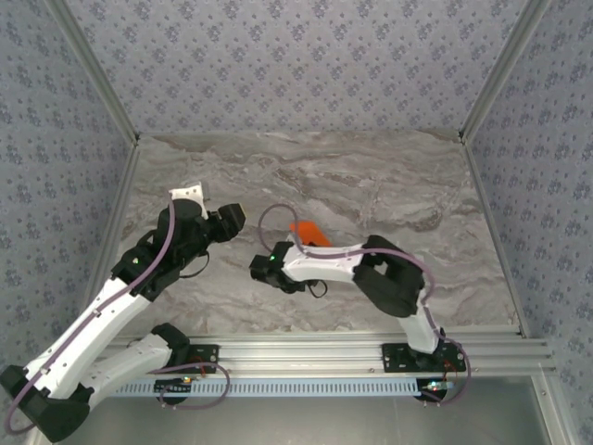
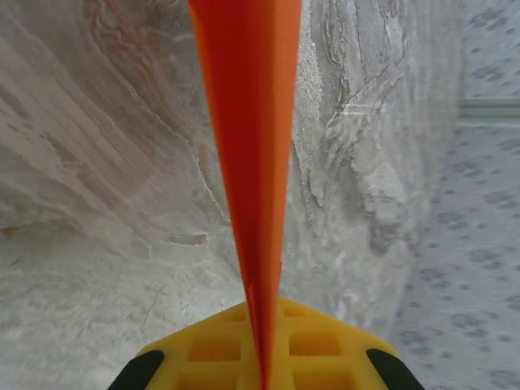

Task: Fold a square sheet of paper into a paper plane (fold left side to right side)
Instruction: Turn over the paper at the center of the table.

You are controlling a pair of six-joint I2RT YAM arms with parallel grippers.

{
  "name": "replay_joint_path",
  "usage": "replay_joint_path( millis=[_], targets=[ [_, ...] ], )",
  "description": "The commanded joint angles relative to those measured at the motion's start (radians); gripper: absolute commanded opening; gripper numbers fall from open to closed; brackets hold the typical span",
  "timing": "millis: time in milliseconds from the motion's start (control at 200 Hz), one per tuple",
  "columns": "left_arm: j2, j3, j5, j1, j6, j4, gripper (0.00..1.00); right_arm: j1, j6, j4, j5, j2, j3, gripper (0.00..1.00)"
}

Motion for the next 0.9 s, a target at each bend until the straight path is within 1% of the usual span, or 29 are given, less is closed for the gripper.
replay_joint_path(
  millis=[0, 120, 200, 340, 435, 455, 575, 655, 784, 874, 894],
  targets=[
    [-0.016, 0.001, -0.027, 0.007, 0.013, -0.024, 0.67, 0.004, -0.013, -0.065, 0.075, 0.061, 0.051, 0.08],
    [-0.015, -0.001, -0.025, 0.008, 0.013, -0.024, 0.67, 0.008, -0.056, -0.003, 0.009, 0.092, 0.039, 0.11],
    [-0.009, -0.002, -0.024, 0.009, 0.015, -0.023, 0.68, 0.012, -0.086, 0.041, -0.040, 0.093, 0.021, 0.16],
    [0.031, 0.005, -0.018, 0.011, 0.019, -0.035, 0.70, 0.014, -0.136, 0.105, -0.155, 0.076, -0.008, 0.30],
    [0.062, 0.015, 0.009, 0.014, 0.021, -0.032, 0.70, 0.022, -0.166, 0.185, -0.249, 0.012, -0.050, 0.42],
    [0.065, 0.015, 0.016, 0.015, 0.019, -0.029, 0.70, 0.023, -0.172, 0.205, -0.274, -0.012, -0.063, 0.45],
    [0.079, 0.009, 0.049, 0.021, 0.016, -0.008, 0.70, 0.027, -0.179, 0.279, -0.366, -0.136, -0.151, 0.58],
    [0.089, 0.002, 0.089, 0.034, 0.008, 0.011, 0.71, 0.026, -0.186, 0.344, -0.434, -0.262, -0.219, 0.67],
    [0.139, -0.031, 0.213, 0.047, -0.018, 0.086, 0.71, 0.002, -0.196, 0.478, -0.569, -0.504, -0.381, 0.82],
    [0.208, -0.062, 0.331, 0.046, -0.043, 0.176, 0.70, -0.063, -0.185, 0.555, -0.680, -0.680, -0.466, 0.88],
    [0.226, -0.067, 0.357, 0.045, -0.047, 0.198, 0.70, -0.088, -0.181, 0.594, -0.709, -0.716, -0.486, 0.89]
  ],
)
